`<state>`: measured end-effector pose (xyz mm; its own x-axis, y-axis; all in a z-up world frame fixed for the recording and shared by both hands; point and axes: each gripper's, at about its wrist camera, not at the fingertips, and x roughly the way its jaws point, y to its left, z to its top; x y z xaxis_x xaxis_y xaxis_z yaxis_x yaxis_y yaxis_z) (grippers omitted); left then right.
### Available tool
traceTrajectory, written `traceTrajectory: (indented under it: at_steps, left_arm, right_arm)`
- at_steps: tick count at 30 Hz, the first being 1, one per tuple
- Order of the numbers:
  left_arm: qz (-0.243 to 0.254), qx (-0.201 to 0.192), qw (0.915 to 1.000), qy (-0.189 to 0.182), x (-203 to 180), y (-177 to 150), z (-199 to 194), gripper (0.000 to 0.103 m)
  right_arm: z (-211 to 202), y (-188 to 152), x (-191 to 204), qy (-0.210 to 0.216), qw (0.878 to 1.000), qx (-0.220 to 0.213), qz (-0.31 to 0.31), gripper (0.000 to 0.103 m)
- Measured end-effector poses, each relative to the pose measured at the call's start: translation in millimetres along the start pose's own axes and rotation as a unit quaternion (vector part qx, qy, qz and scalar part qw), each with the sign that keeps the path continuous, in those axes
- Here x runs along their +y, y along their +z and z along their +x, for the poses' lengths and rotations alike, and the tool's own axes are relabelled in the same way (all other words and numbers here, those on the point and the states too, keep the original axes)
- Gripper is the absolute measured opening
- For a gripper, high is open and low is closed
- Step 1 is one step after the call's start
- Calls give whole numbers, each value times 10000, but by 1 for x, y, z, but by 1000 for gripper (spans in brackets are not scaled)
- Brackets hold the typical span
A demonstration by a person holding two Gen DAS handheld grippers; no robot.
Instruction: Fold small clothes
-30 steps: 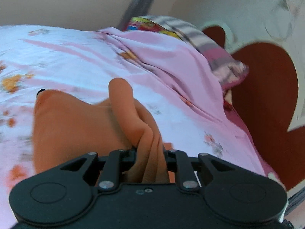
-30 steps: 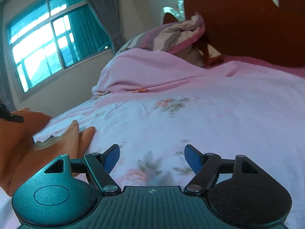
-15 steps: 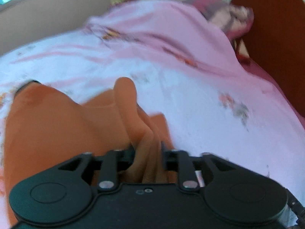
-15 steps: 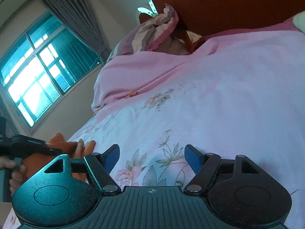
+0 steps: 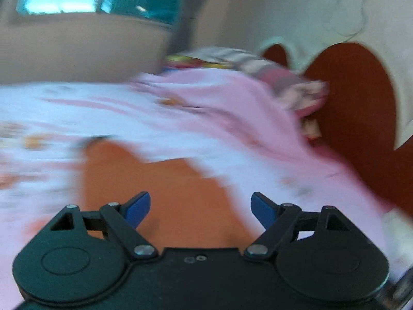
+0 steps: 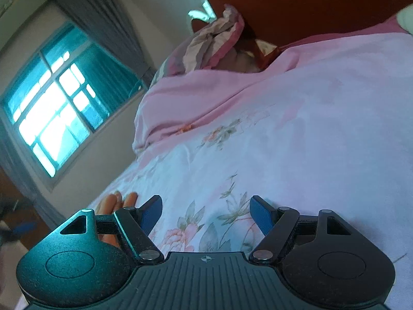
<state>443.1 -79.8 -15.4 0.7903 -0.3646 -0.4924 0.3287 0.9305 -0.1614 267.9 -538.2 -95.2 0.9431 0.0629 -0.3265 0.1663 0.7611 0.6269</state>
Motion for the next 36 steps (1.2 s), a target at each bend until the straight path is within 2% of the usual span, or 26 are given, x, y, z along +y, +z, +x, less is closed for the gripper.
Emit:
traceTrajectory:
  at_steps: [1, 3, 5, 7, 11, 14, 17, 20, 22, 23, 24, 28, 33, 36]
  left_arm:
    - [83, -21, 9989, 468, 21, -19, -19, 83]
    - [-27, 78, 9965, 826, 48, -52, -42, 83]
    - [-102, 322, 9953, 904, 65, -86, -52, 83]
    - [-48, 431, 9954, 853, 65, -104, -51, 83]
    - [133, 340, 9957, 853, 57, -110, -24, 83]
    - [109, 120, 9957, 907, 57, -105, -9, 84]
    - [28, 225, 9950, 976, 62, -101, 8, 85]
    - [191, 191, 9965, 796, 60, -108, 11, 84]
    - [193, 327, 9961, 802, 61, -111, 17, 85]
    - [92, 380, 9959, 811, 66, -112, 20, 85]
    - [-13, 383, 9964, 762, 69, -111, 21, 85]
    - [-39, 322, 9964, 783, 70, -113, 20, 85]
    - [-123, 236, 9968, 759, 72, -115, 17, 85]
    - [-123, 252, 9967, 764, 72, -114, 17, 85]
  right_arm:
    - [-1, 1, 7, 57, 9999, 54, -94, 74]
    - [-5, -2, 28, 366, 9989, 116, -264, 74]
    - [-1, -12, 54, 772, 9960, 435, -84, 74]
    - [8, -24, 84, 1116, 9915, 666, -40, 74]
    - [34, -41, 136, 1438, 9842, 1021, -121, 74]
    - [60, -49, 157, 1483, 9801, 1314, 72, 74]
    - [86, -54, 168, 1515, 9759, 1538, 310, 74]
    - [107, -55, 172, 1511, 9731, 1664, 509, 74]
    - [128, -55, 177, 1199, 9718, 1956, 552, 73]
    - [137, -56, 180, 1118, 9701, 2090, 532, 66]
    - [143, -57, 185, 986, 9696, 2191, 461, 63]
    - [139, -58, 183, 841, 9682, 2301, 515, 63]
    - [107, -60, 174, 994, 9724, 1996, 687, 63]
    - [95, -52, 174, 941, 9795, 1584, 819, 63]
